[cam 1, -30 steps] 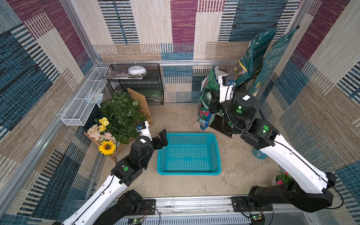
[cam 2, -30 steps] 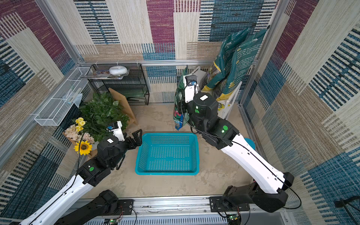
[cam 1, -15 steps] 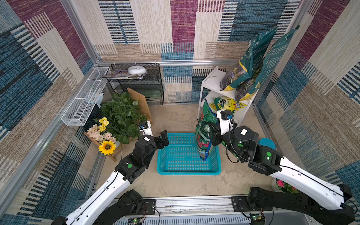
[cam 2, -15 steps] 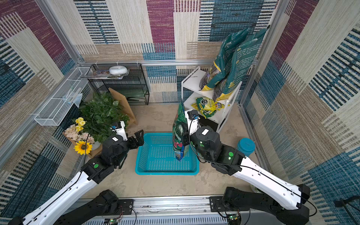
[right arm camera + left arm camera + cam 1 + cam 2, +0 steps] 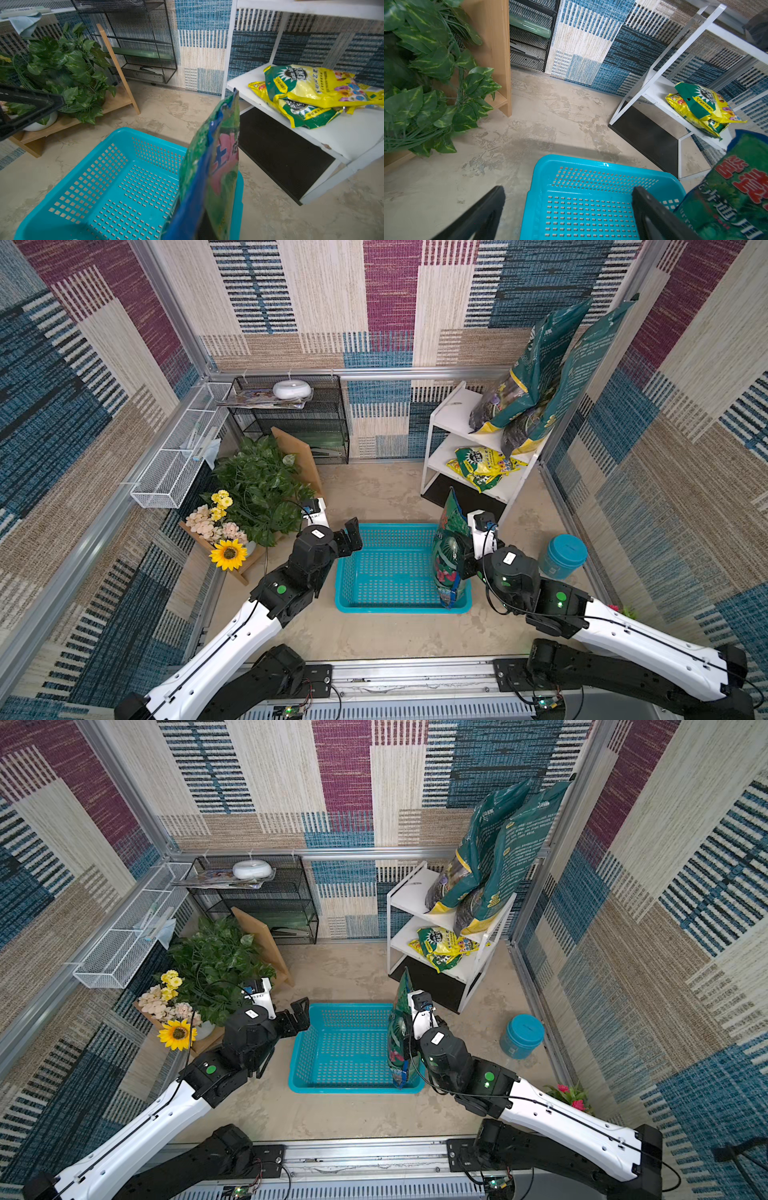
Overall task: Take down the fertilizer bag from the shelf
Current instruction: Place the fertilizer bag in the storage box.
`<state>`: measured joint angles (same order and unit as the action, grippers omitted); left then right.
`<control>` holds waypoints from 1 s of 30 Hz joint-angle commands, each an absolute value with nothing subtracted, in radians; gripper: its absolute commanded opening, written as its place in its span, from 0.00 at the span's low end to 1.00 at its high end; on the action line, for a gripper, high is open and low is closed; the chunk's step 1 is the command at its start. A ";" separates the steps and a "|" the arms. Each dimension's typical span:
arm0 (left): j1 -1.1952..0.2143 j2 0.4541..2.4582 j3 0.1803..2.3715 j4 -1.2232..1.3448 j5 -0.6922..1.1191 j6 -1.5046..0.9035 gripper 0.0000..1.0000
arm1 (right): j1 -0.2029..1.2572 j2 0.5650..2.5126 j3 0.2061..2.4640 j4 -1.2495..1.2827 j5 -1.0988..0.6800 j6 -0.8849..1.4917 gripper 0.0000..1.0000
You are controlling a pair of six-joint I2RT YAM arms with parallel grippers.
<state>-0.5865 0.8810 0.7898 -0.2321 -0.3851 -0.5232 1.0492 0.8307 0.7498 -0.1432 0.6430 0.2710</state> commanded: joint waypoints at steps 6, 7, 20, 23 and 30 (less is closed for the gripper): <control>-0.584 0.905 0.798 -0.202 -0.368 -0.517 0.99 | 1.052 0.872 0.733 0.101 0.751 0.231 0.00; -0.584 0.908 0.799 -0.203 -0.366 -0.517 0.99 | 1.052 0.876 0.732 0.119 0.772 0.214 0.00; -0.584 0.908 0.793 -0.194 -0.351 -0.517 0.99 | 1.151 0.922 0.564 0.343 0.908 0.106 0.00; -0.584 0.913 0.796 -0.193 -0.343 -0.518 0.99 | 1.201 0.931 0.522 0.327 0.973 0.145 0.00; -0.584 0.915 0.793 -0.192 -0.345 -0.518 0.99 | 1.283 0.872 0.510 0.121 1.052 0.324 0.00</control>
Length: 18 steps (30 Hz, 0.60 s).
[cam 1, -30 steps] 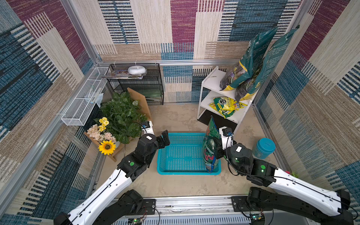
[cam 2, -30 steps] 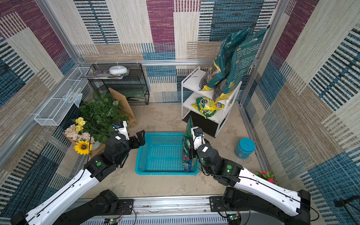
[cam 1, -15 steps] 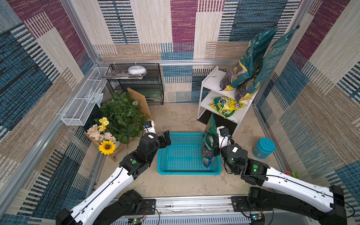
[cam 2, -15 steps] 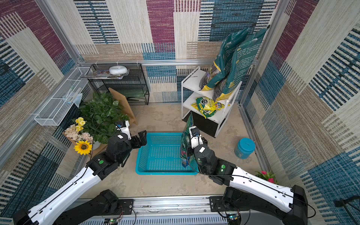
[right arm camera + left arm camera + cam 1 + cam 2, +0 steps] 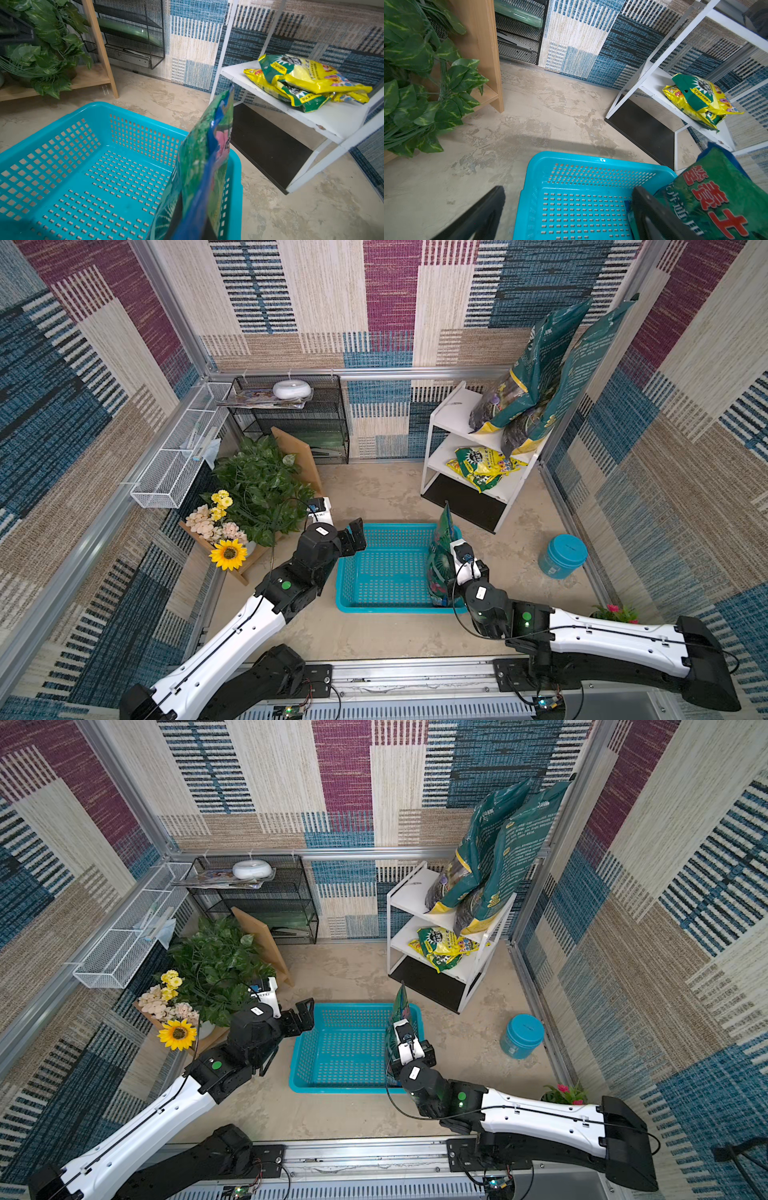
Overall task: Take down the fertilizer bag from the shelf
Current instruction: Place the fertilizer bag in the storage box.
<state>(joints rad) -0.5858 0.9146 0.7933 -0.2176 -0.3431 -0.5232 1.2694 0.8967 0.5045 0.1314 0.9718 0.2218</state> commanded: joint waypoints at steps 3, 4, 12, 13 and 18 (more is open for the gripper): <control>-0.584 0.916 0.792 -0.192 -0.345 -0.517 0.99 | 1.286 0.828 0.511 0.038 1.035 0.403 0.00; -0.584 0.917 0.793 -0.191 -0.347 -0.517 0.99 | 1.286 0.812 0.508 0.017 1.029 0.422 0.00; -0.584 0.916 0.791 -0.186 -0.342 -0.517 0.99 | 1.287 0.668 0.493 -0.108 0.919 0.508 0.32; -0.584 0.917 0.791 -0.185 -0.341 -0.517 0.99 | 1.287 0.643 0.482 -0.103 0.898 0.505 0.40; -0.584 0.917 0.792 -0.179 -0.323 -0.512 0.99 | 1.287 0.558 0.489 -0.118 0.838 0.468 0.69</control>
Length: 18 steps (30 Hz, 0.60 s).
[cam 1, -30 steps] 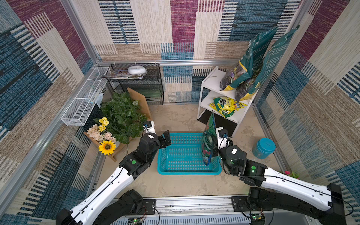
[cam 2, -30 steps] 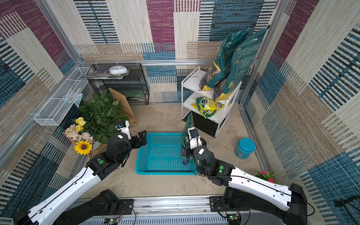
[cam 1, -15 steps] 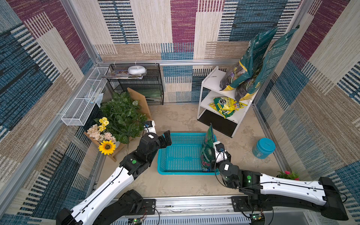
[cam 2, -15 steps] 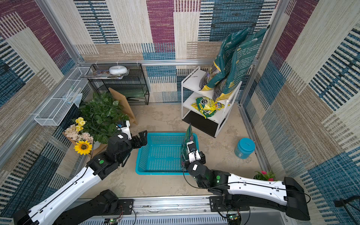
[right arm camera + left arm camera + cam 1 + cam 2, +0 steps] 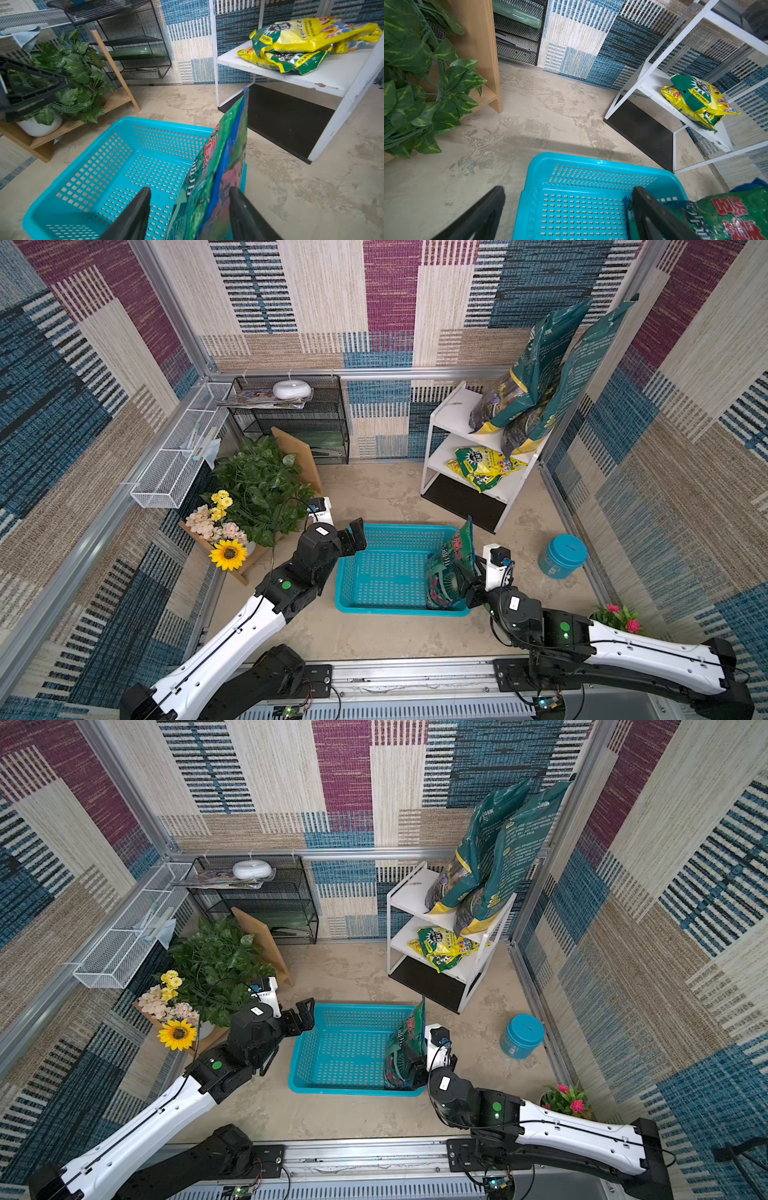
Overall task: Take down the fertilizer bag from the shelf
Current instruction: Place the fertilizer bag in the storage box, then pick up the fertilizer bag from the shelf.
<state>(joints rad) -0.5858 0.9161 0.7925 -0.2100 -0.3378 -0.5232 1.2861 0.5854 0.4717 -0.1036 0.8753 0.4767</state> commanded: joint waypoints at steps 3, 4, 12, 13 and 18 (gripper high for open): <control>-0.587 0.919 0.814 -0.162 -0.235 -0.492 0.99 | 1.287 0.488 0.554 -0.164 0.890 0.471 0.76; -0.592 0.925 0.832 -0.151 -0.180 -0.475 0.90 | 1.287 0.452 0.569 -0.158 0.910 0.468 0.77; -0.769 1.279 1.433 -0.237 0.008 -0.244 0.92 | 1.287 0.309 0.649 -0.063 1.047 0.398 0.86; -0.800 1.361 1.555 -0.270 0.026 -0.204 0.93 | 1.287 0.304 0.652 -0.100 1.056 0.436 0.86; -0.891 1.728 2.090 -0.430 0.020 -0.085 0.97 | 1.287 0.239 0.571 -0.127 1.035 0.470 0.87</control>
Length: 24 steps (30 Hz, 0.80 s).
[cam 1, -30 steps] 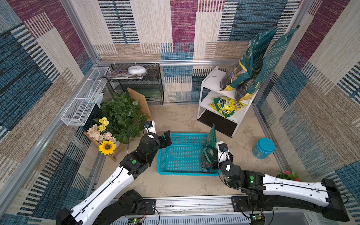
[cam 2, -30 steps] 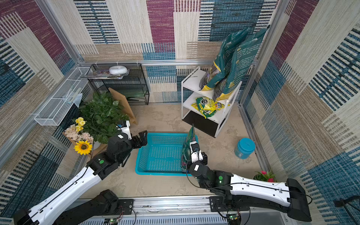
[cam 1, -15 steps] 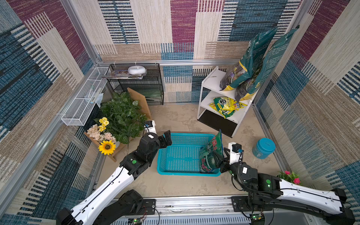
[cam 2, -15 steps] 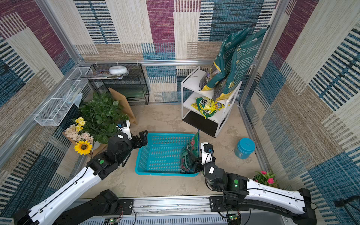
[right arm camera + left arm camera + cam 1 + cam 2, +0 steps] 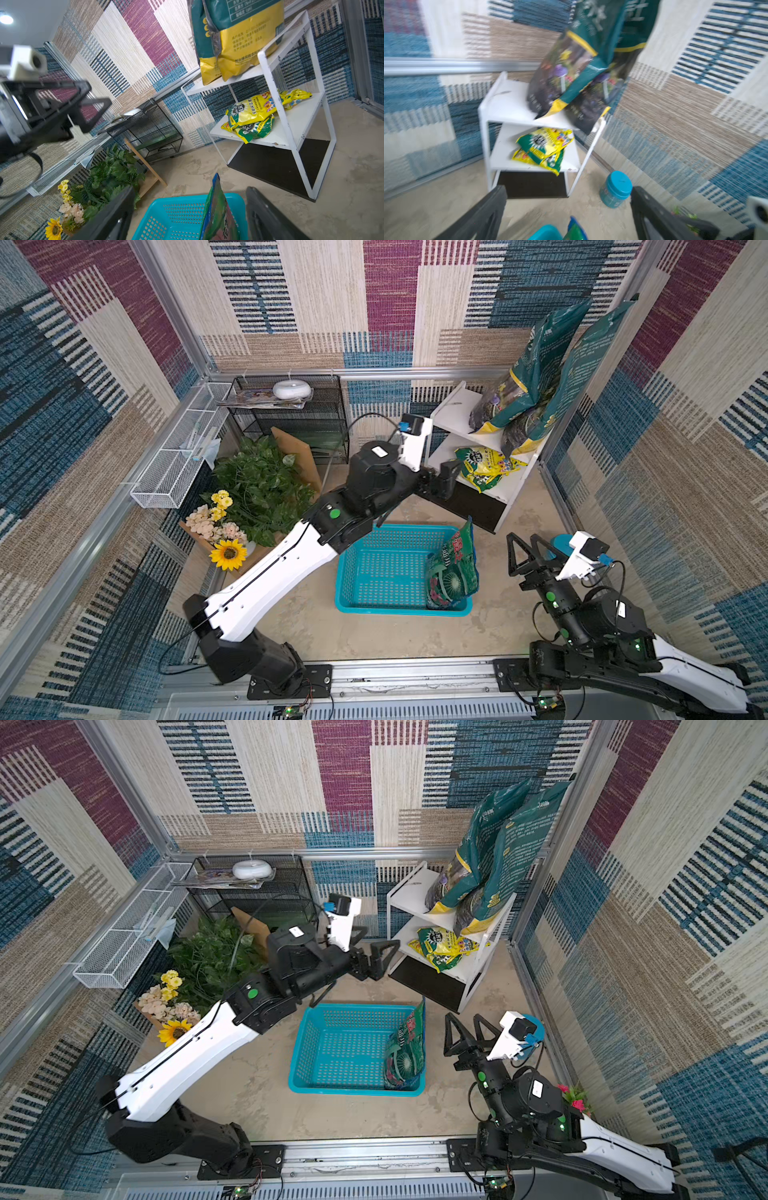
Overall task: Take down the fertilizer bag from the shelf
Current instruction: Pick up the fertilizer bag from the shelf.
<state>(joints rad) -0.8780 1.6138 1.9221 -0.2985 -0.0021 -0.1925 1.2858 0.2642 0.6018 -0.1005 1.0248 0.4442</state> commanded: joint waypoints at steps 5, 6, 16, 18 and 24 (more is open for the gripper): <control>-0.883 2.103 2.680 -0.573 0.051 -0.047 0.91 | 1.286 0.190 0.486 -0.096 0.893 0.419 0.87; -0.884 2.184 2.828 -0.598 0.054 -0.034 0.91 | 1.287 0.193 0.484 -0.115 0.876 0.438 0.87; -0.822 2.239 2.653 -0.078 0.142 -0.047 0.91 | 1.287 0.278 0.502 -0.112 0.687 0.459 0.86; -0.821 2.303 2.747 -0.073 0.147 -0.037 0.91 | 1.287 0.294 0.500 -0.105 0.675 0.461 0.86; -0.810 2.314 2.767 -0.109 0.165 -0.039 0.91 | 1.287 0.304 0.525 -0.147 0.783 0.446 0.86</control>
<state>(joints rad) -0.8188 2.3405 2.8021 -0.1474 0.1398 -0.0437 1.2858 0.3111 0.5144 -0.1360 0.7090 0.4515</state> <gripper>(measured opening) 0.909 0.856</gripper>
